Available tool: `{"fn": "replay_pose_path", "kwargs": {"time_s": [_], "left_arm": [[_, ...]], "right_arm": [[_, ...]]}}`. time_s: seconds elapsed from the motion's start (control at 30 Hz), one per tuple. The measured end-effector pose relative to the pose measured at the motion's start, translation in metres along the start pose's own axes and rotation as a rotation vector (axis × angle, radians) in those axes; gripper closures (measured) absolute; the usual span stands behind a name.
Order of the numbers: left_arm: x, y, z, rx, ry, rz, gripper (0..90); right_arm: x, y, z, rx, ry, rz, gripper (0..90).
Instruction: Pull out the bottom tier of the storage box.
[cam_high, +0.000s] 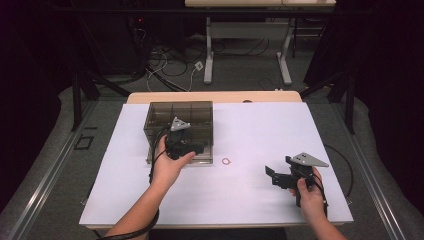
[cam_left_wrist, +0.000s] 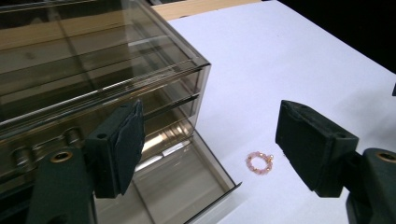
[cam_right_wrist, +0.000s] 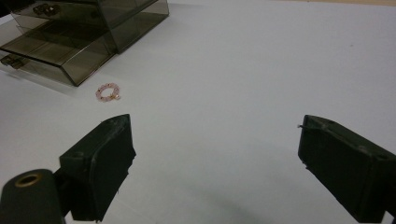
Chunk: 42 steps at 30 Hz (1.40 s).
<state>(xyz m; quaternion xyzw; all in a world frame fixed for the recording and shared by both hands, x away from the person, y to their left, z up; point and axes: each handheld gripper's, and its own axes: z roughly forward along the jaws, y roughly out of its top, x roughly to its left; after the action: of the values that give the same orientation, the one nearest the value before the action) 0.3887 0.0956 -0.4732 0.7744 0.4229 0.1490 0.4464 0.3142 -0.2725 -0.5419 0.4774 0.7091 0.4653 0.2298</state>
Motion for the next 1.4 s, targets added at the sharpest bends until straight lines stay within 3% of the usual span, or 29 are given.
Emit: {"fn": "replay_pose_path", "kwargs": {"time_s": [0.4, 0.57, 0.67, 0.8, 1.17, 1.27, 1.4], "left_arm": [[-0.016, -0.001, 0.022, 0.019, -0.033, 0.047, 29.7], [-0.022, -0.002, 0.031, 0.024, -0.07, 0.038, 34.4], [-0.024, -0.003, 0.035, 0.045, -0.082, 0.062, 37.5], [-0.028, -0.005, 0.04, 0.068, -0.096, 0.052, 41.2], [-0.035, -0.008, 0.052, 0.086, -0.08, 0.077, 50.1], [-0.037, -0.009, 0.054, 0.094, -0.084, 0.075, 52.4], [-0.042, -0.012, 0.059, 0.115, -0.091, 0.037, 55.1]], "right_arm": [[0.0, 0.0, 0.0, -0.002, -0.001, -0.009, 10.1], [0.0, 0.0, 0.0, -0.001, 0.0, -0.008, 10.1], [0.0, 0.0, 0.0, -0.003, 0.003, -0.007, 10.1], [0.0, 0.001, -0.001, -0.003, 0.002, -0.009, 10.2], [0.0, 0.0, 0.0, -0.001, 0.004, -0.017, 10.2], [0.0, 0.0, 0.0, -0.001, 0.004, -0.017, 10.1], [0.0, 0.0, 0.0, 0.0, 0.005, -0.017, 10.2]]}}
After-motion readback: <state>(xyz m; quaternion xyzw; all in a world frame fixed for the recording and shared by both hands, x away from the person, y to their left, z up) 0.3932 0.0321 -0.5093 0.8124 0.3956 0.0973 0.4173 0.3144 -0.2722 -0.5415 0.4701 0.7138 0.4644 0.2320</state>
